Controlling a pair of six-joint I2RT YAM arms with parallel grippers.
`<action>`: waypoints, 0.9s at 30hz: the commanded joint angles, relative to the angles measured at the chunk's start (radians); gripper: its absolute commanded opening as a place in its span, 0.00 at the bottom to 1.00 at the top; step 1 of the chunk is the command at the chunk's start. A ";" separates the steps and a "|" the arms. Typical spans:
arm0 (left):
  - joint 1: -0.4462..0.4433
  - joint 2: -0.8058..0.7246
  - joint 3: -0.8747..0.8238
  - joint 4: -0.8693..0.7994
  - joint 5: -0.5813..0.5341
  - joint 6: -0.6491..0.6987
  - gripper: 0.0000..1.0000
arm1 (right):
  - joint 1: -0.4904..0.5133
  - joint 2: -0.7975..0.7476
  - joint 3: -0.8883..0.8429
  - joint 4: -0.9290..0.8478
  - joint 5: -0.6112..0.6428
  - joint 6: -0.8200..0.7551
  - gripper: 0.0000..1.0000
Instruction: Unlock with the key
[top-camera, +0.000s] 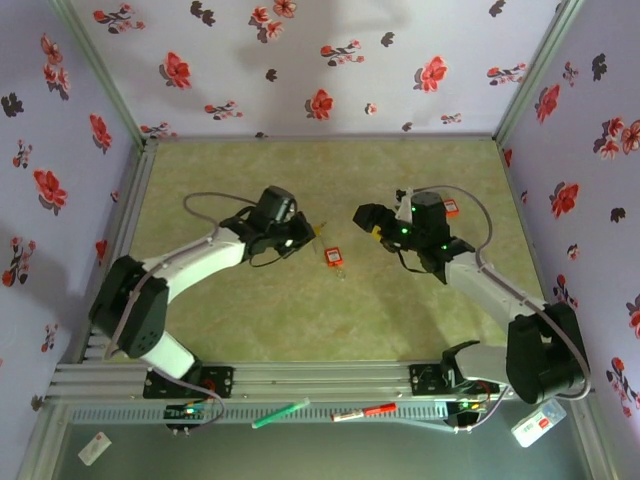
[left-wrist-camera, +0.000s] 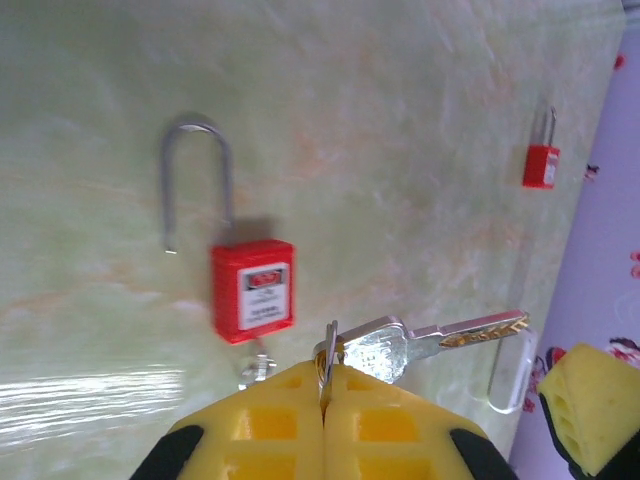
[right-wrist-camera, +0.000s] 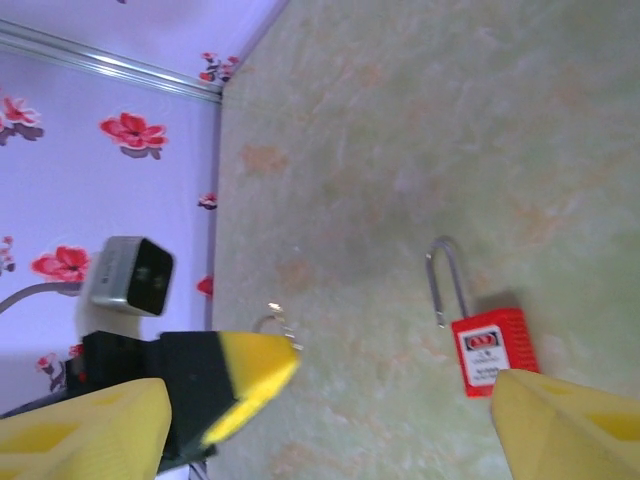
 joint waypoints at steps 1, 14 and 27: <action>-0.040 0.042 0.060 0.086 0.021 -0.065 0.00 | 0.023 0.036 -0.011 0.138 0.024 0.054 0.81; -0.100 0.069 0.096 0.121 0.031 -0.101 0.00 | 0.041 0.169 -0.016 0.234 0.022 0.092 0.62; -0.114 0.084 0.083 0.165 0.048 -0.114 0.00 | 0.040 0.212 0.005 0.260 0.021 0.124 0.20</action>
